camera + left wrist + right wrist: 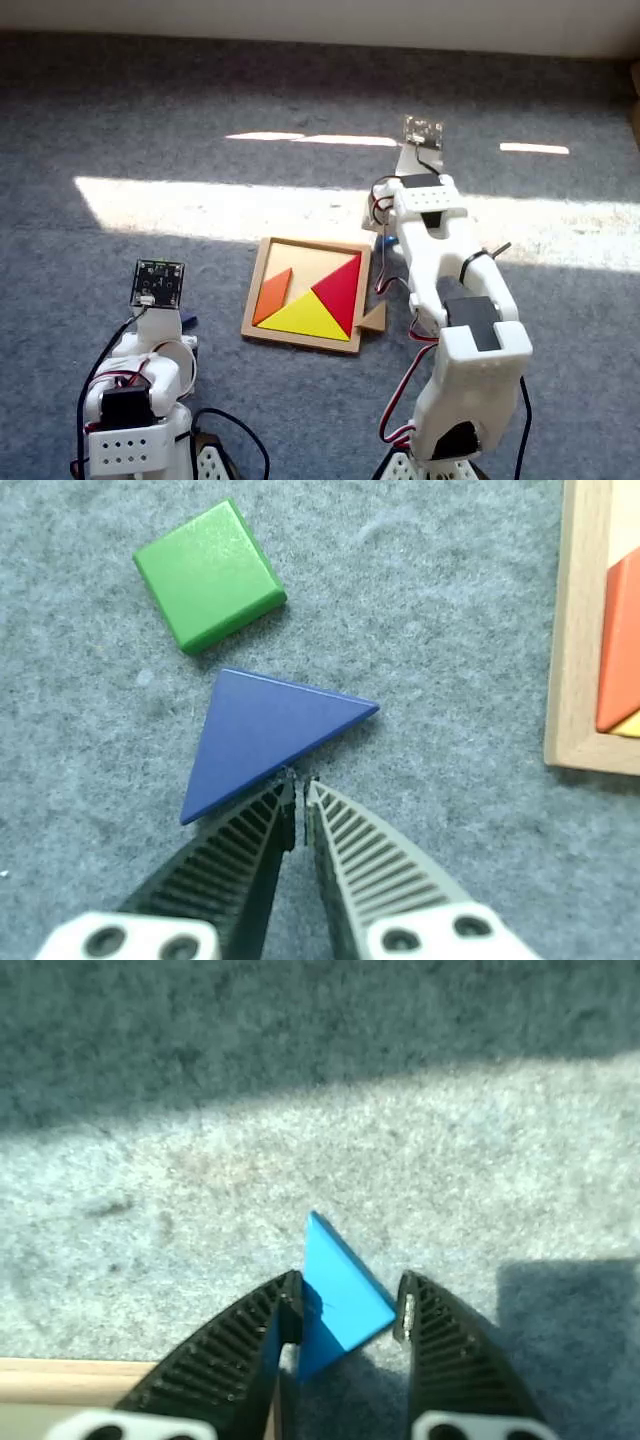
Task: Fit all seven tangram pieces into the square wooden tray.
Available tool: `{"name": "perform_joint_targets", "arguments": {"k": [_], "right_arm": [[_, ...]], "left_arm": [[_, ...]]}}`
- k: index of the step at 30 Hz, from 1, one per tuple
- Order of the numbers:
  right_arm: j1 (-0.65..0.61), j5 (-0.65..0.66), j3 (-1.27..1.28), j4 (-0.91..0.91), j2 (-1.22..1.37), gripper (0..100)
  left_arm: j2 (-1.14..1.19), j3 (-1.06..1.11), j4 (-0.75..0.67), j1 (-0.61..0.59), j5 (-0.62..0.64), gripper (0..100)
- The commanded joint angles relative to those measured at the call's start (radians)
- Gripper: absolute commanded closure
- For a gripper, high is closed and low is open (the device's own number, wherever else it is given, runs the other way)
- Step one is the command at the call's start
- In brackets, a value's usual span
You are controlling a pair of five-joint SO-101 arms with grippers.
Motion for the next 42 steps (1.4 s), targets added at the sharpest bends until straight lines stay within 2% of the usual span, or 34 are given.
{"name": "perform_joint_targets", "arguments": {"k": [1, 21, 27, 37, 42], "right_arm": [[0.008, 0.008, -0.047, -0.025, -0.008, 85.6], [0.004, 0.008, -0.053, 0.035, 0.041, 85.7], [0.01, 0.008, -0.044, 0.035, -0.082, 85.8], [0.001, 0.008, 0.03, 0.148, -0.28, 85.8], [-0.082, 0.002, 0.07, 0.22, -0.351, 85.8]], "left_arm": [[-0.041, 0.019, 0.008, -0.013, -0.006, 96], [-0.041, 0.019, 0.008, -0.013, -0.006, 96], [-0.041, 0.019, 0.008, -0.013, -0.006, 96], [-0.041, 0.019, 0.008, -0.013, -0.006, 96], [-0.041, 0.019, 0.008, -0.013, -0.006, 96]]}}
